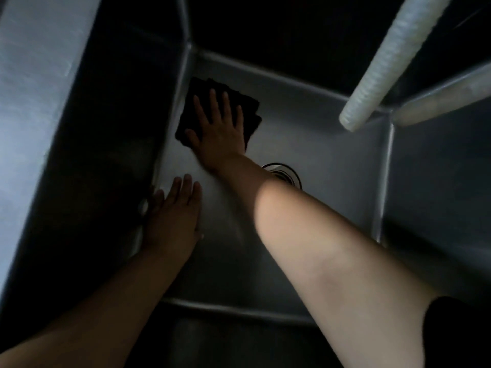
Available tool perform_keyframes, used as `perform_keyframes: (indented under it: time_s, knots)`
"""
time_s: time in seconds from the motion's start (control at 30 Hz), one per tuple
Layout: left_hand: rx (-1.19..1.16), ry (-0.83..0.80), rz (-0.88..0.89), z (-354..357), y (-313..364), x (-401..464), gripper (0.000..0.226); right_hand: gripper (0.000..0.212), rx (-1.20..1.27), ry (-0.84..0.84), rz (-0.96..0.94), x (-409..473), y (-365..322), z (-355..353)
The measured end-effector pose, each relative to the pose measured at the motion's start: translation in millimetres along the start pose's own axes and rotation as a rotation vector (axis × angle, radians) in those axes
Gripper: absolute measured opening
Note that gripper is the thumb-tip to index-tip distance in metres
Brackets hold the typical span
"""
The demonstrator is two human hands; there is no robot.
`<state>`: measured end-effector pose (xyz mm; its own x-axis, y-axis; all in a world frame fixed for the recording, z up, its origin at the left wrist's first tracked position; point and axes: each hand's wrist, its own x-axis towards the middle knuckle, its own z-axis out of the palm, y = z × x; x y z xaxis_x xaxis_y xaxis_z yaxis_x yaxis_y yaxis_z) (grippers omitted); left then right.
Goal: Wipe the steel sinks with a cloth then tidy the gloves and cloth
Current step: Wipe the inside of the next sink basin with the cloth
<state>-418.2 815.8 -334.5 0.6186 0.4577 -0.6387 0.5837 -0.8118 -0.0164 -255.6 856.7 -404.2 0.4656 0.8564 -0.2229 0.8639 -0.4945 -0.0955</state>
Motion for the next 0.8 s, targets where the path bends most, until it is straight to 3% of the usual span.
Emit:
perform_keyframes:
  time_s: [0.17,0.37,0.57,0.8]
  knots:
    - [0.000,0.013,-0.005,-2.1,3.7,-2.5,0.087,0.066,-0.040,-0.025,-0.143,-28.0,29.2,0.5]
    - [-0.005,0.055,0.130,5.5,11.1,-5.1,0.067,0.067,0.006,0.035,0.143,-75.5,130.1,-6.7]
    - [0.040,0.014,0.158,6.3,11.7,-3.7,0.075,0.067,0.009,-0.015,0.369,-150.5,213.8,-4.7]
    - [0.037,-0.006,0.174,7.2,12.5,-5.1,0.090,0.070,0.053,-0.064,0.580,-193.6,176.7,8.4]
